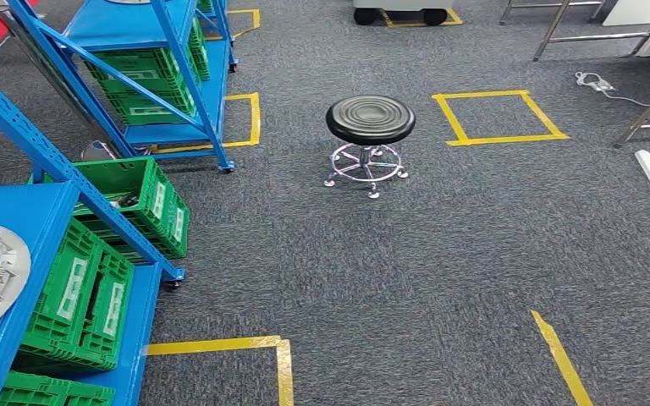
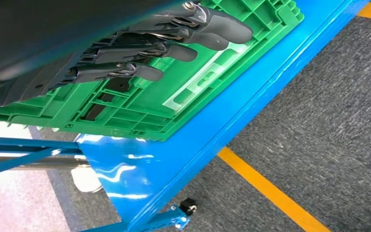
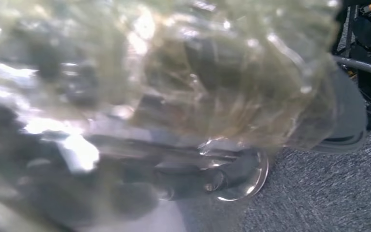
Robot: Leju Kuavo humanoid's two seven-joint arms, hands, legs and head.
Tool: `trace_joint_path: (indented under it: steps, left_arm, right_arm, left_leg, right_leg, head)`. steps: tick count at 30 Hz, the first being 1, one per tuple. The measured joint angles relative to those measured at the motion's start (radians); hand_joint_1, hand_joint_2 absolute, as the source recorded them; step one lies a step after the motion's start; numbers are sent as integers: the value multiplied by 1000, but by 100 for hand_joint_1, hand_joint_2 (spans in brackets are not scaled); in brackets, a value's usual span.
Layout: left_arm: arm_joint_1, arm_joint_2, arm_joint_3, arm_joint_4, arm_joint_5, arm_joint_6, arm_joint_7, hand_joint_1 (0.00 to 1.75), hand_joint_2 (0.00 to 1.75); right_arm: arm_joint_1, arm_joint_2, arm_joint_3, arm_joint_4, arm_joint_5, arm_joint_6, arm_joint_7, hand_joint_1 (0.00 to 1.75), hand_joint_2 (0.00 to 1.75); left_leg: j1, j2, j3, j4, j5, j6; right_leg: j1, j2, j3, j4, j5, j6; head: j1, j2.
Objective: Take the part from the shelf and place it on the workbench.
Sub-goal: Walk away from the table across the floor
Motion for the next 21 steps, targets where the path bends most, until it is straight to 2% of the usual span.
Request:
trace_joint_path:
  steps: [9, 13, 16, 19, 20, 21]
  left_arm:
    - [0, 1, 0, 0, 31, 0, -9, 0, 0]
    - [0, 4, 0, 0, 48, 0, -16, 0, 0]
    - [1, 8, 0, 1, 54, 0, -21, 0, 0]
    - [1, 11, 0, 1, 59, 0, -25, 0, 0]
    - [1, 11, 0, 2, 61, 0, -26, 0, 0]
    - [1, 11, 0, 2, 63, 0, -27, 0, 0]
  right_arm:
    - [0, 0, 0, 0, 0, 0, 0, 0, 0]
    - [0, 0, 0, 0, 0, 0, 0, 0, 0]
    - [0, 0, 0, 0, 0, 0, 0, 0, 0]
    - [1, 1, 1, 0, 0, 0, 0, 0, 0]
    - [1, 2, 1, 0, 0, 0, 1, 0, 0]
    - [0, 2, 1, 0, 0, 0, 2, 0, 0]
  left_leg:
    - [-1, 0, 0, 1, -1, 0]
    - [-3, 0, -1, 5, -4, 4]
    - [-7, 0, -1, 5, -6, 12]
    - [-6, 0, 7, -11, -3, 30]
    - [-4, 1, 12, -18, -1, 35]
    - [-1, 1, 17, -22, 0, 38]
  right_leg:
    - [-1, 0, 0, -1, 0, 1]
    - [-3, 0, 0, -2, 1, 4]
    - [-7, 0, 1, -5, 2, 9]
    - [-8, -3, -3, 12, 17, 23]
    - [-8, -5, -10, 30, 13, 28]
    - [-8, -6, -24, 58, -6, 31]
  head:
    - [0, 0]
    - [-1, 0]
    - [-1, 0]
    - [-1, 0]
    - [1, 0]
    - [3, 0]
